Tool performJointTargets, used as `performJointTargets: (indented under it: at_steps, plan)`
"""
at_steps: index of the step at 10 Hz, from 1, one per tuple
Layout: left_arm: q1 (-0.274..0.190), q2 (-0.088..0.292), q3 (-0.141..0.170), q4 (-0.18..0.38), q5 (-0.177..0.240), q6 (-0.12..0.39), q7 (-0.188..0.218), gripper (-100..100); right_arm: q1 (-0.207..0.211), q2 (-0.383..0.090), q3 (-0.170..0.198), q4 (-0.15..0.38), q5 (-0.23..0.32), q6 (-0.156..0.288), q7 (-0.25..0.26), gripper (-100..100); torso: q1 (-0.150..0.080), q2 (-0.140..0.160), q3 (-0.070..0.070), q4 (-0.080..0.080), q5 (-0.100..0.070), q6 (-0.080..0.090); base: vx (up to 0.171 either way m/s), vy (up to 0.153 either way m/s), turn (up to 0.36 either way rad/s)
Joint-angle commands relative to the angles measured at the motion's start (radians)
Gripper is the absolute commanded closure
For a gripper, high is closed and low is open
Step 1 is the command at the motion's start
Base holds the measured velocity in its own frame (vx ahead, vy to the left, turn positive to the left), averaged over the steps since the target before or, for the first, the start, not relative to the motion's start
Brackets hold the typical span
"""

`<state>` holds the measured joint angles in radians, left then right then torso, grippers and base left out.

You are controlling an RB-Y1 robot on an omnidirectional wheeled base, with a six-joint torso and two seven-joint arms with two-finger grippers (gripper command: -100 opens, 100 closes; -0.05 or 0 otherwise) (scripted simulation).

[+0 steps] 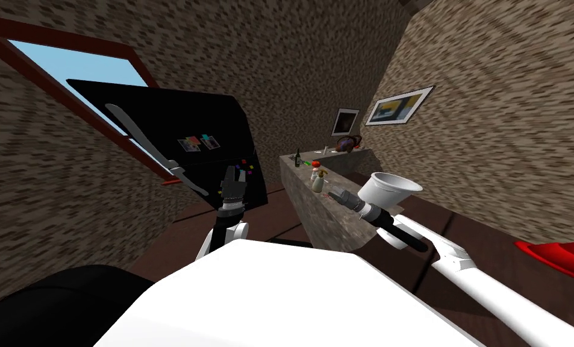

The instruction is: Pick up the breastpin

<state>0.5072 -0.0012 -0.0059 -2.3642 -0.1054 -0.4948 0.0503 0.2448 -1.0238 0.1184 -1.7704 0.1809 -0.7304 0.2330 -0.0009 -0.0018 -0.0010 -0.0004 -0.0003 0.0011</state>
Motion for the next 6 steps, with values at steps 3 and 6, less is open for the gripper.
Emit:
performJointTargets:
  at_steps: [3,6]
  plan:
    - [0.000,0.000,0.000,0.000,0.000,0.000,0.000,0,-0.029,-0.106,0.056,0.081,0.041,-0.042,0.019,-100,0.000,0.000,0.000,0.000,0.000,0.000,0.016,-0.018,0.180]
    - [0.000,0.000,0.000,0.000,0.000,0.000,0.000,0,-0.042,-0.174,0.084,0.119,0.061,-0.060,0.027,-100,0.000,-0.001,0.000,0.000,0.000,-0.001,0.019,-0.021,0.162]
